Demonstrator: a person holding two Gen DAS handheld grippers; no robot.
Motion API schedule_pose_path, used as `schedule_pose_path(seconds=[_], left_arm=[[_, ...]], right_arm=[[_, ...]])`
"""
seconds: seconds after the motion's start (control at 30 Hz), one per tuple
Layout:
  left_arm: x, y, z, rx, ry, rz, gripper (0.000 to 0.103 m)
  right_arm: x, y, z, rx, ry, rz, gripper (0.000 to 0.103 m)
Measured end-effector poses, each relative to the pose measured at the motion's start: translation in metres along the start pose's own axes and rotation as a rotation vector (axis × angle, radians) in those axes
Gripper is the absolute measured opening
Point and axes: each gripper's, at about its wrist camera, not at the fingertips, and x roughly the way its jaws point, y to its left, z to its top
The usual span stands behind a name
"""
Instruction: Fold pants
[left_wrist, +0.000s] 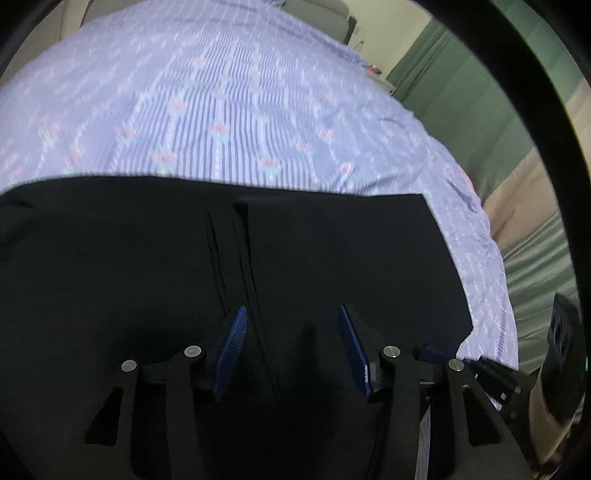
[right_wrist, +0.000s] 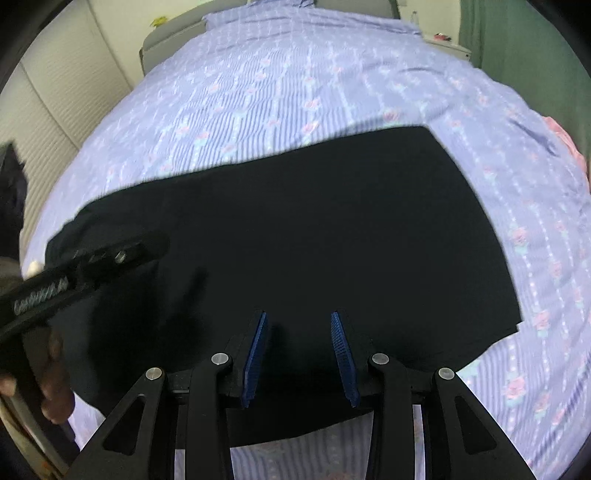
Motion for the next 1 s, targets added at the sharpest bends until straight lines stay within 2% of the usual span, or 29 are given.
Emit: schedule_pose_path(seconds=[0.07,0.2,0.27,0.4,0.43,0.47,0.53,0.6,0.73,0.83,0.93,1.0], left_arm=[[0.012,-0.001,-0.004,-0.002,0.026,0.049,0.038],[0.029,-0.002,-0.006,0.034,0.026,0.135,0.029],[0.032,0.002,-0.004,0.018,0.018,0.137,0.025],[0.026,0.008,0.0,-0.022,0.03,0.109,0.022],[0.015,0.008,0.0,-0.022,0.022,0.135,0.032],[0.003,0.01,-0.001,-0.024,0.003,0.164,0.046],[-0.033,0.017,-0.01,-0.036,-0.073,0.179,0.06],[-0.067,0.027,-0.025,-0.044,-0.121,0.199,0.062],[-0.117,0.056,-0.055,-0.055,-0.152,0.247,0.067],[-0.151,0.092,-0.079,-0.119,-0.165,0.25,0.069],[-0.177,0.137,-0.098,-0.205,-0.175,0.297,0.07],[-0.186,0.16,-0.106,-0.258,-0.169,0.32,0.07]], right_arm=[[0.01,0.003,-0.005,-0.003,0.034,0.017,0.037],[0.02,0.011,-0.014,0.0,0.067,0.08,0.038],[0.021,0.017,-0.015,0.0,0.077,0.125,0.038],[0.019,0.026,-0.014,0.001,0.092,0.131,0.038],[0.017,0.027,-0.014,0.007,0.095,0.136,0.038],[0.015,0.027,-0.013,0.013,0.094,0.145,0.038],[0.005,0.032,-0.01,0.021,0.071,0.133,0.037],[-0.003,0.038,-0.008,0.029,0.049,0.109,0.037],[-0.014,0.06,-0.005,0.026,0.026,0.099,0.038],[-0.015,0.089,-0.004,-0.013,0.023,0.106,0.038],[-0.015,0.128,-0.004,-0.06,0.016,0.114,0.038],[-0.014,0.158,-0.006,-0.101,0.009,0.113,0.045]])
